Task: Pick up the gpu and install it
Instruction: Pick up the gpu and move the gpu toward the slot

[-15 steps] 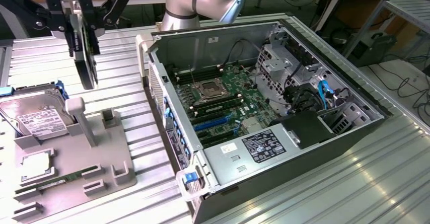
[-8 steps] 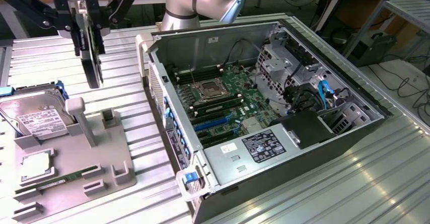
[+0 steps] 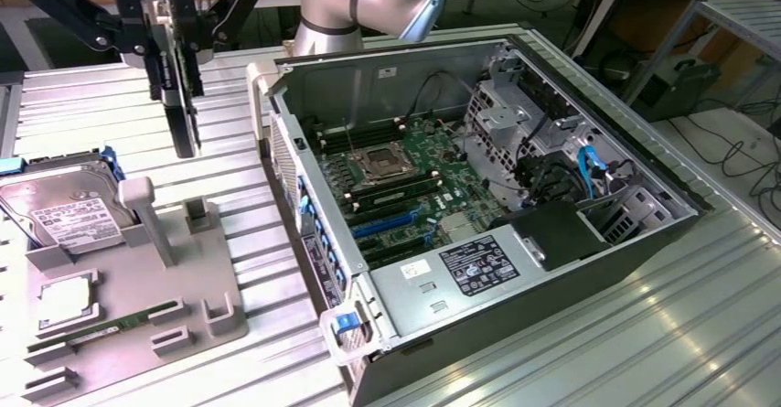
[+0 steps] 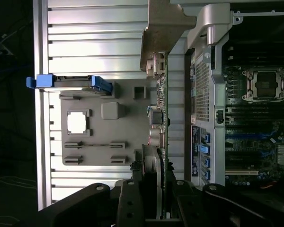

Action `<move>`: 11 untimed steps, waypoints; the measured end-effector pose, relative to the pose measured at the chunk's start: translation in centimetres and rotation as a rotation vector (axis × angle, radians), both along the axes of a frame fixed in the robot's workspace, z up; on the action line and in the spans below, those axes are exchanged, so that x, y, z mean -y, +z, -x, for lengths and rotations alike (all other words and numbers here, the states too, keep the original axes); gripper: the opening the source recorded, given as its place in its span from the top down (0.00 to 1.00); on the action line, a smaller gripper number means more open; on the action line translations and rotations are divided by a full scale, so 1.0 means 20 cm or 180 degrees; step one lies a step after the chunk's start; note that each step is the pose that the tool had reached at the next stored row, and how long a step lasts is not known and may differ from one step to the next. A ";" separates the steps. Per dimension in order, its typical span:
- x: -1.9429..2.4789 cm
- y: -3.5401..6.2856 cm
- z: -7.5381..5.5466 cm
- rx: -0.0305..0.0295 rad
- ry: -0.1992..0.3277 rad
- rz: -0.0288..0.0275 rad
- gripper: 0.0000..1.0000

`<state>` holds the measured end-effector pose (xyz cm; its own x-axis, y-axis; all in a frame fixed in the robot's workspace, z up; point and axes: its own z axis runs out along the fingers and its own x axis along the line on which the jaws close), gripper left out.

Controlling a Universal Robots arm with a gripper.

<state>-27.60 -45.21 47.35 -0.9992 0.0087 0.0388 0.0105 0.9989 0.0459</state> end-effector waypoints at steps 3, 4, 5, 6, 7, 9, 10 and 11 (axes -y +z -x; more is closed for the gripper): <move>0.000 0.000 -0.02 0.0000 0.0000 0.0000 0.73; 0.000 0.000 -0.02 0.0000 0.0000 0.0000 0.73; 0.000 0.000 -0.03 0.0000 0.0000 0.0000 0.73; 0.000 0.000 -0.03 0.0000 0.0000 0.0000 0.73; 0.000 0.000 -0.04 0.0000 0.0000 0.0000 0.73; 0.000 0.000 -0.04 0.0000 0.0000 0.0000 0.73; 0.000 0.000 -0.05 0.0000 0.0000 0.0000 0.73; 0.000 0.000 -0.05 0.0000 0.0000 0.0000 0.73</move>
<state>-26.61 -45.21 47.34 -0.9992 0.0086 0.0388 0.0104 0.9989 0.0459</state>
